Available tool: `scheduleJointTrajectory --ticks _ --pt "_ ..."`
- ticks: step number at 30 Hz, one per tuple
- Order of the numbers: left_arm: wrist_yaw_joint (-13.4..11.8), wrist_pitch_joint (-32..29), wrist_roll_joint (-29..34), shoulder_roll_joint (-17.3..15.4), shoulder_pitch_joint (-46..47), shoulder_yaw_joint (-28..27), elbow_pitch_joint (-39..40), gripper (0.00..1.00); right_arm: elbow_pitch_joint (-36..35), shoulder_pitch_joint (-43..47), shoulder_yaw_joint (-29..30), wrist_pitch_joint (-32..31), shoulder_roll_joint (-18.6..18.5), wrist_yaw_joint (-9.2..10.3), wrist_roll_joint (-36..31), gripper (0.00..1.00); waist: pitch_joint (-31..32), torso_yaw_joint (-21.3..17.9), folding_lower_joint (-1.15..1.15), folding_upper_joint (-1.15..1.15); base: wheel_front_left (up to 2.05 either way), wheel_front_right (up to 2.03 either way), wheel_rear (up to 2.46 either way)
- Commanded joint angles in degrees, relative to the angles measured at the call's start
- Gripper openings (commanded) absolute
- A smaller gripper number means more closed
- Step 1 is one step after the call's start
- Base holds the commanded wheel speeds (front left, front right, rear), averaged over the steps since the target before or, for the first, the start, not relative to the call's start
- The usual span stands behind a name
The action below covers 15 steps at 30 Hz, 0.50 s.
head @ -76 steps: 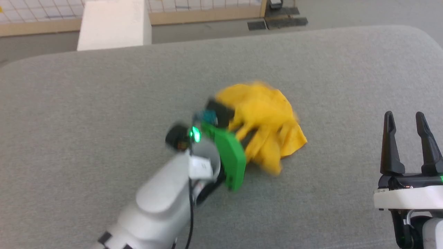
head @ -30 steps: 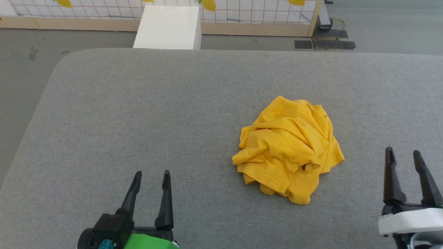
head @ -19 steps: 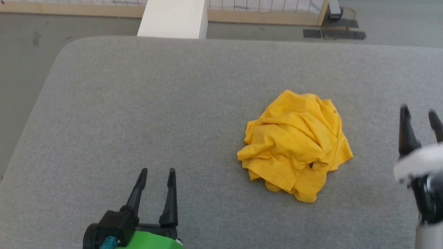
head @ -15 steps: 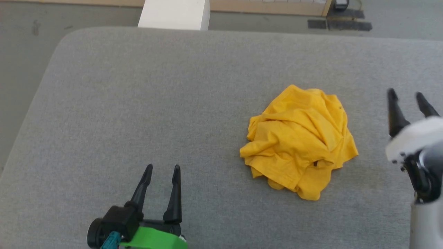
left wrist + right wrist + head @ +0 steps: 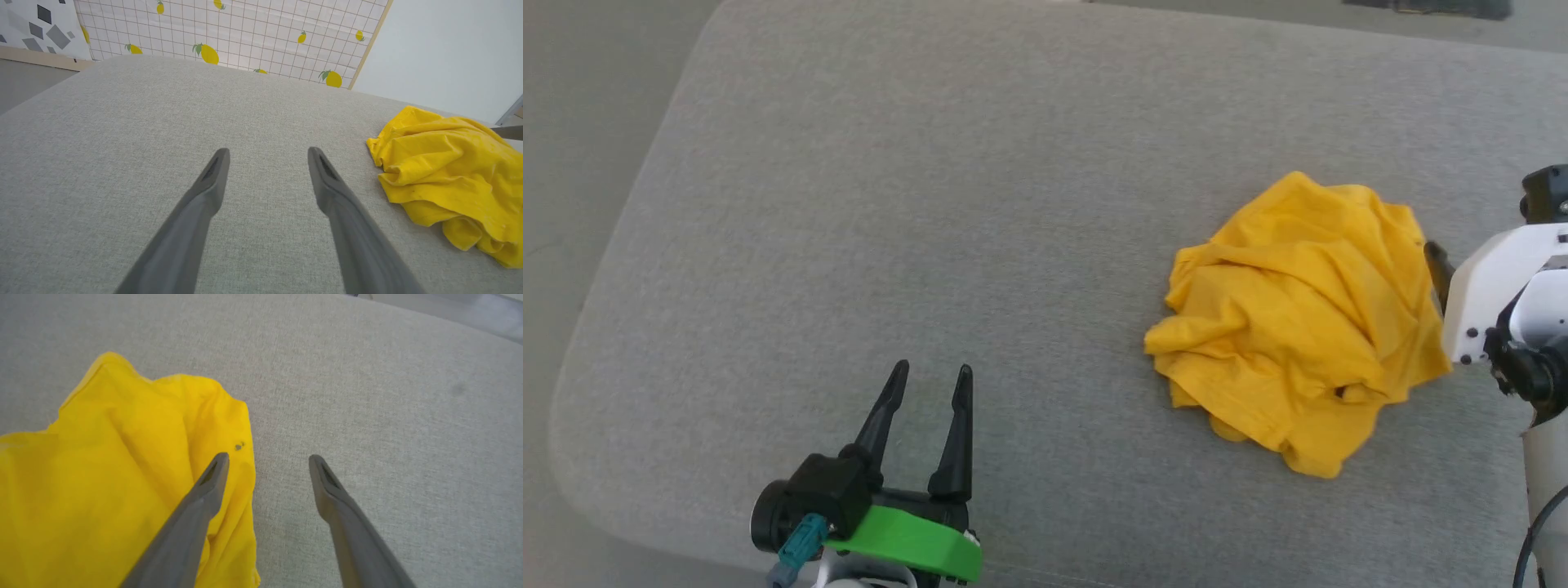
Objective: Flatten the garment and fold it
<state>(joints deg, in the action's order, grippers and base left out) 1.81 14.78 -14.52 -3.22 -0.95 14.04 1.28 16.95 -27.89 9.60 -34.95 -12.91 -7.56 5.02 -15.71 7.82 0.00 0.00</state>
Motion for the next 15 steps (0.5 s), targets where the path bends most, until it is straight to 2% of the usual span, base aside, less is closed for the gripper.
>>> scheduleJointTrajectory --ticks 1,6,7,8,9,15 --pt "0.3 0.2 0.7 0.3 0.8 0.1 -0.3 1.0 0.9 -0.8 -0.5 -1.1 -0.4 0.08 0.0 1.0 -1.6 2.1 0.0 0.0 0.0 0.0 0.0" --pt "0.2 0.2 -0.1 0.3 1.3 0.7 -0.8 1.0 4.8 0.1 -1.8 -3.8 -2.1 0.08 0.7 1.0 -2.6 3.5 0.0 0.0 0.0 0.0 0.0" --pt "0.1 0.2 -0.3 0.3 1.5 0.9 -0.9 1.0 5.4 0.3 -1.5 -3.9 -1.9 0.08 0.8 0.92 -2.7 3.6 0.0 0.0 0.0 0.0 0.0" --pt "0.0 0.2 -0.4 0.3 1.6 1.0 -0.9 1.0 5.8 0.5 -1.3 -3.8 -1.8 0.08 0.8 0.43 -2.8 3.7 0.0 0.0 0.0 0.0 0.0" --pt "-0.1 0.2 -0.6 0.3 1.7 1.1 -1.0 1.0 6.1 0.7 -1.2 -3.5 -1.7 0.08 0.6 0.0 -2.8 3.6 0.0 0.0 0.0 0.0 0.0" --pt "-0.4 0.2 -1.4 0.3 1.8 0.9 -1.5 1.0 6.6 -1.7 -0.7 1.2 -1.4 0.08 1.1 0.0 -0.9 1.7 0.0 0.0 0.0 0.0 0.0"
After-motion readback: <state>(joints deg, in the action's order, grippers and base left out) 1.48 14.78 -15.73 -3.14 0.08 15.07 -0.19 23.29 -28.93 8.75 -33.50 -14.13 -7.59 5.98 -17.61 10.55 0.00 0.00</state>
